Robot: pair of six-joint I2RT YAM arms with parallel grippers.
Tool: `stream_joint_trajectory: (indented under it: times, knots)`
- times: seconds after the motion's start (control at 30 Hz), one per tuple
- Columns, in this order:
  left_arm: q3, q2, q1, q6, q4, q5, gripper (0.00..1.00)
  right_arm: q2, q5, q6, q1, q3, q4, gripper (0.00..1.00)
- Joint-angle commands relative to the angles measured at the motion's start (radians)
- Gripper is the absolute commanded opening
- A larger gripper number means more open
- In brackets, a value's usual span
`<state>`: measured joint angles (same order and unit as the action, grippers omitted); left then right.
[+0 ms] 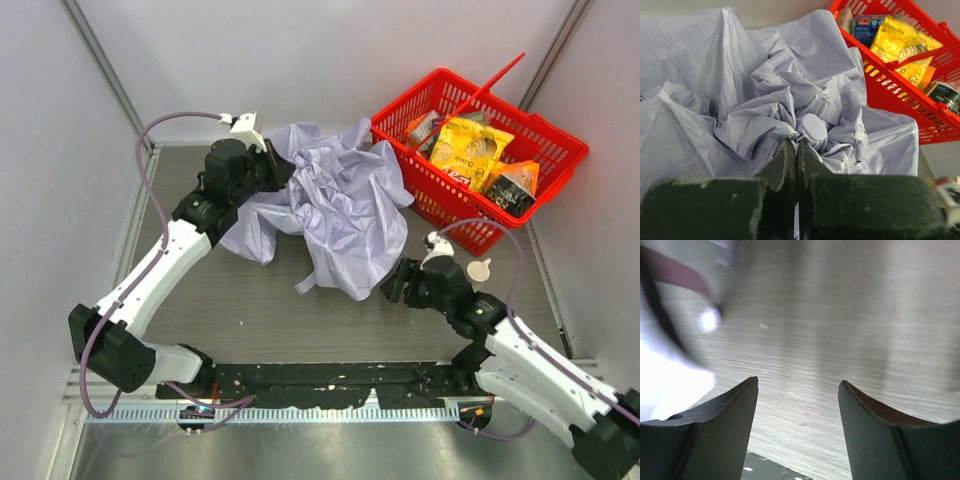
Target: Put away the umbrella
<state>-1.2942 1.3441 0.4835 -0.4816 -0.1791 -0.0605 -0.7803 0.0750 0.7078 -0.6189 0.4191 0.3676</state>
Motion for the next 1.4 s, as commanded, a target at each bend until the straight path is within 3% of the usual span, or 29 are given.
stream_joint_trajectory:
  times: [0.0, 0.1, 0.2, 0.3, 0.33, 0.47, 0.57, 0.63, 1.0, 1.13, 1.17, 1.37]
  knots:
    - [-0.060, -0.006, 0.003, -0.081, -0.138, 0.116, 0.00, 0.226, -0.122, -0.187, -0.002, 0.176, 0.038, 0.68]
    - [-0.066, -0.017, 0.003, -0.124, -0.186, 0.149, 0.00, 0.228, -0.210, -0.362, -0.004, 0.285, -0.054, 0.72]
    - [-0.070, -0.011, -0.003, -0.153, -0.212, 0.114, 0.00, -0.016, -0.297, -0.455, -0.002, 0.496, -0.053, 0.73]
    - [-0.034, -0.023, -0.005, -0.172, -0.191, 0.088, 0.00, -0.244, -0.287, -0.533, -0.004, 0.718, -0.047, 0.78]
    - [-0.007, -0.034, -0.006, -0.175, -0.172, 0.080, 0.00, -0.352, -0.287, -0.575, -0.002, 0.753, -0.053, 0.85]
    - [0.050, -0.071, -0.010, -0.178, -0.114, 0.065, 0.00, -0.630, -0.360, -0.701, 0.005, 0.955, -0.058, 0.86]
    - [0.053, -0.068, -0.014, -0.161, -0.088, -0.021, 0.00, -0.703, -0.507, -0.732, 0.004, 0.940, -0.243, 0.88]
    - [0.046, -0.059, -0.014, -0.152, -0.102, -0.039, 0.00, -0.732, -0.524, -0.728, 0.004, 0.903, -0.402, 0.88]
    - [0.061, -0.042, -0.016, -0.146, -0.022, -0.225, 0.00, -0.852, -0.641, -0.785, 0.002, 0.811, -0.820, 0.89]
    - [0.056, -0.033, -0.022, -0.146, 0.016, -0.284, 0.00, -0.915, -0.711, -0.763, 0.004, 0.791, -0.866, 0.78]
    - [0.055, -0.028, -0.023, -0.150, 0.029, -0.301, 0.00, -0.922, -0.713, -0.724, 0.002, 0.782, -0.941, 0.71]
    - [0.042, -0.037, -0.049, -0.155, 0.061, -0.401, 0.03, -0.927, -0.753, -0.673, 0.004, 0.767, -0.993, 0.31]
